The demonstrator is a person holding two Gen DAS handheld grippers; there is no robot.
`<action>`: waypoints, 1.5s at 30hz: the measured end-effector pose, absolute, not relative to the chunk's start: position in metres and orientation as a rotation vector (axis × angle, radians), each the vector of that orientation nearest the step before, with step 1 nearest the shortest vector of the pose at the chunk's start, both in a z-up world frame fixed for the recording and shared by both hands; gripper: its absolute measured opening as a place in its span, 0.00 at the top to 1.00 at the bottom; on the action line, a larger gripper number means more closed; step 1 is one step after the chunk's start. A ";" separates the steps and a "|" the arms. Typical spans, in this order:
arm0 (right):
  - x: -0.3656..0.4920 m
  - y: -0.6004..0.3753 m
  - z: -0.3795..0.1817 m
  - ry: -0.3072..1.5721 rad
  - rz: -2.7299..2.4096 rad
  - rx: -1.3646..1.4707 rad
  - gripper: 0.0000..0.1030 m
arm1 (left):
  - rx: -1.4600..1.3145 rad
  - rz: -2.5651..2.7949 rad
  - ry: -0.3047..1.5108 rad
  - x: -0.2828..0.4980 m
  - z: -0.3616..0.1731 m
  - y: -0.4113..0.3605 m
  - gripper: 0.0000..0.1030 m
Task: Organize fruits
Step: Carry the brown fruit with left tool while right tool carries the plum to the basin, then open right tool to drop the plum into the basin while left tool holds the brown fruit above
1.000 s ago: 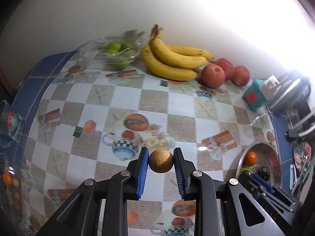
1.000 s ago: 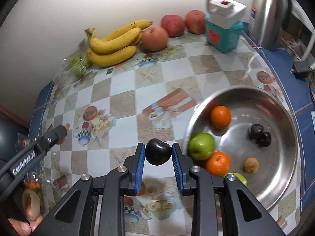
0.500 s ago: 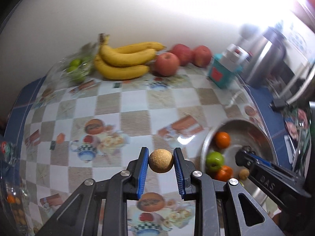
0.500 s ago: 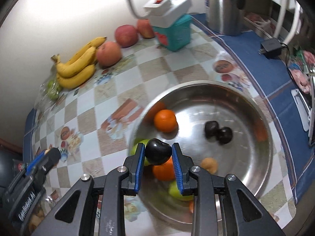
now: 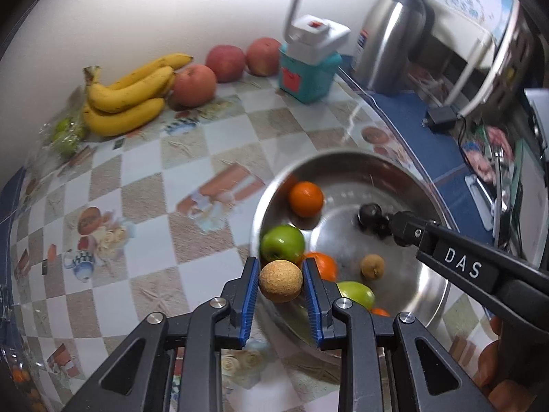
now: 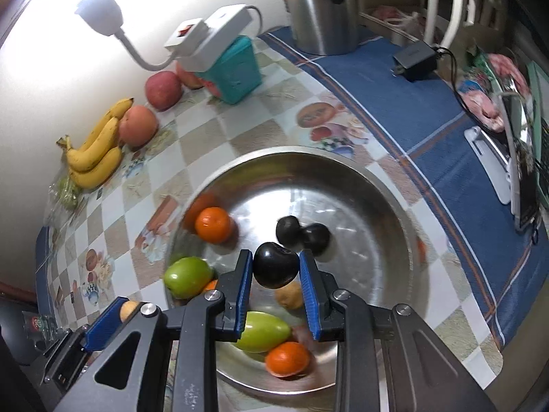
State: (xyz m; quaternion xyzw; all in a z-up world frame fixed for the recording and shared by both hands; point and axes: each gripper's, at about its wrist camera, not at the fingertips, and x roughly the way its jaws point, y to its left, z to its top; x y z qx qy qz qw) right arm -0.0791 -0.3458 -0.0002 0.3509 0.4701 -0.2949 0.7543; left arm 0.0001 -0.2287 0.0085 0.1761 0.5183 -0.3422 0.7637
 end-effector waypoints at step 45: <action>-0.108 -0.344 -0.049 1.178 -0.691 0.796 0.57 | 0.400 -0.776 1.291 -0.013 -0.037 -0.237 0.72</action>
